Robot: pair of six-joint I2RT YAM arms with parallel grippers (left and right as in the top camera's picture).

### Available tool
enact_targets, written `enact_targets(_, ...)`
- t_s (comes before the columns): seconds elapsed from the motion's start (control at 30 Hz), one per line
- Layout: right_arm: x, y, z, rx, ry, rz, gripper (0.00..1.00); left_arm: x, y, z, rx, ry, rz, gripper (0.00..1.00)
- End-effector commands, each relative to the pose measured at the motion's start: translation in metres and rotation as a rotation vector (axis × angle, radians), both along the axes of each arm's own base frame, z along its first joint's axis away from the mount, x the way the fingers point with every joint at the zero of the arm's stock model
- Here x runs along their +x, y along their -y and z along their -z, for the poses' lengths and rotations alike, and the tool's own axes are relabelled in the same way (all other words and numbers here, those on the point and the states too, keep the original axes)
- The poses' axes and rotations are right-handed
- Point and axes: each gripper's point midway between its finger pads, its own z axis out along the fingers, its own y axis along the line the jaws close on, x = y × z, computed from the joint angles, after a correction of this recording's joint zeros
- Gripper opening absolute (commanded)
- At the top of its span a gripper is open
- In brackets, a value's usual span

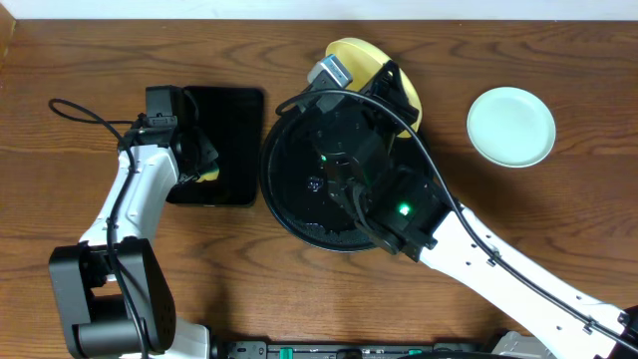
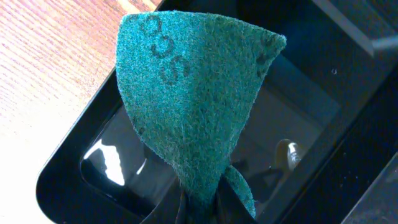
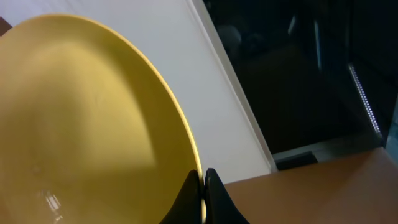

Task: Clean dirty plates on tray and stack at the side
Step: 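Lift the yellow plate with the right gripper and stack it on the side plates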

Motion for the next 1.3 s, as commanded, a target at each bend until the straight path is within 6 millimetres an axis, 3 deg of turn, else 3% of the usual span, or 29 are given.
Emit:
enact_targets(0.0,0.003,0.023,-0.004,0.151,0.05,0.086,0.01,-0.002,-0.001,0.003,0.005,-0.01,0.012,0.08)
enact_targets(0.1,0.016,0.041,0.027,0.359,-0.001,0.117,0.01,-0.002,-0.001,0.003,0.005,-0.01,0.013,0.08)
enact_targets(0.27,0.051,0.065,0.13,0.924,-0.416,0.112,0.01,-0.002,-0.001,0.003,0.005,-0.011,0.012,0.08)
enact_targets(0.33,0.064,0.094,0.156,1.099,-0.495,0.203,0.01,-0.004,-0.001,0.004,0.004,-0.017,0.013,0.08)
enact_targets(0.43,0.071,0.159,0.187,1.293,-0.492,0.443,0.01,-0.005,-0.001,0.004,0.003,-0.025,0.013,0.08)
enact_targets(0.63,0.061,0.269,0.215,1.422,-0.402,0.75,0.01,-0.004,-0.001,0.004,0.004,-0.021,0.012,0.08)
enact_targets(0.8,0.053,0.321,0.212,1.593,-0.351,0.783,0.01,-0.004,-0.001,0.003,0.004,-0.017,0.012,0.08)
enact_targets(0.93,0.04,0.365,0.225,1.61,-0.29,0.89,0.01,-0.003,-0.001,0.003,0.004,-0.016,0.012,0.08)
enact_targets(1.07,0.033,0.389,0.252,1.592,-0.287,0.992,0.01,-0.002,-0.001,0.003,0.004,-0.012,0.012,0.08)
enact_targets(1.27,0.038,0.389,0.299,1.591,-0.364,1.052,0.01,-0.003,-0.001,0.003,0.004,-0.013,0.012,0.08)
